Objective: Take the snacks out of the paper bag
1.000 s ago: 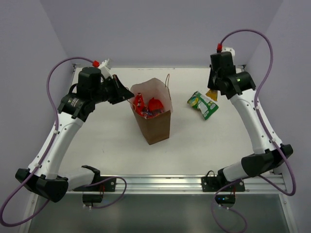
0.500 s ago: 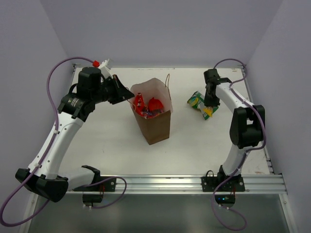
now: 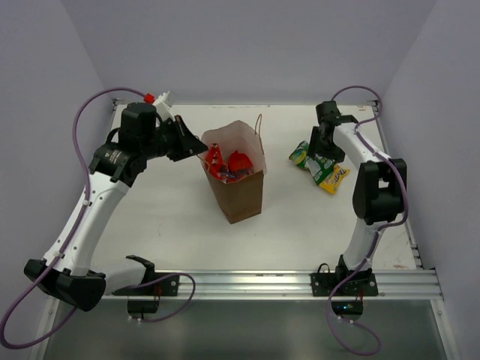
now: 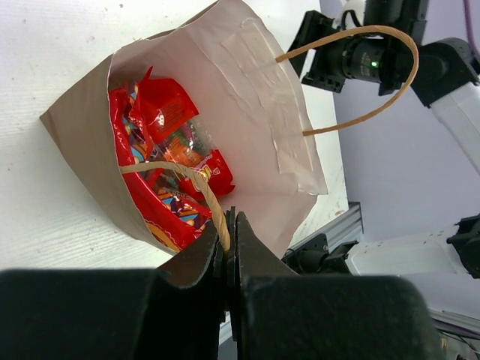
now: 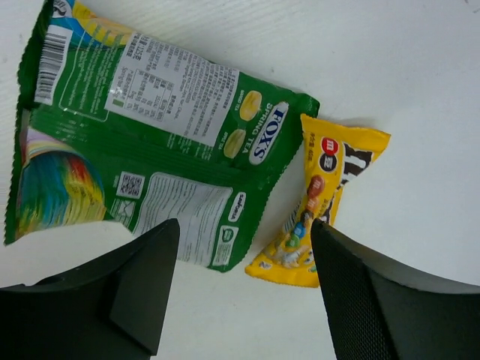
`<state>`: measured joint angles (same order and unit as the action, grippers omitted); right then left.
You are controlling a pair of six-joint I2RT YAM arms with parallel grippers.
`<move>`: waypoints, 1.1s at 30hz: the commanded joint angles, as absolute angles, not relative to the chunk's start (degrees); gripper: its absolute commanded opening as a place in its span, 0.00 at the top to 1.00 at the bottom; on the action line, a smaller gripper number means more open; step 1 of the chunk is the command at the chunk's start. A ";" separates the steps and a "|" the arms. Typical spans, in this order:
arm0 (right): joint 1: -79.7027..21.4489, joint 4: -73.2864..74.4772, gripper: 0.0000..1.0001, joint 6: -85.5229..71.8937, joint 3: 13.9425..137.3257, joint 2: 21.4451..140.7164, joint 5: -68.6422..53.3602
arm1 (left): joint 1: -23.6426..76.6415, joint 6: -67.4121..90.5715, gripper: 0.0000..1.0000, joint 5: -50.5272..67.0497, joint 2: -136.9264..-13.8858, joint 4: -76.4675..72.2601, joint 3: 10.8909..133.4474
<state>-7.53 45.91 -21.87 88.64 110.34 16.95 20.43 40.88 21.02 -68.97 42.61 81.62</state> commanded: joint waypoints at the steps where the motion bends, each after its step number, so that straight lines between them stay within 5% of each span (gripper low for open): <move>1: -9.83 47.80 0.26 -22.33 89.82 100.48 17.49 | 20.57 40.08 0.98 20.48 -67.59 44.82 83.76; 11: -39.32 51.85 0.34 -20.30 109.55 79.54 18.45 | 20.57 39.29 0.99 18.63 -65.39 47.02 82.45; 21: -55.54 66.97 0.34 -23.46 138.41 94.03 18.20 | 20.57 39.90 0.99 17.23 -59.78 46.32 76.56; 33: -57.66 63.54 0.35 -25.75 140.97 105.81 15.64 | 20.57 39.81 0.99 16.79 -57.83 47.55 77.34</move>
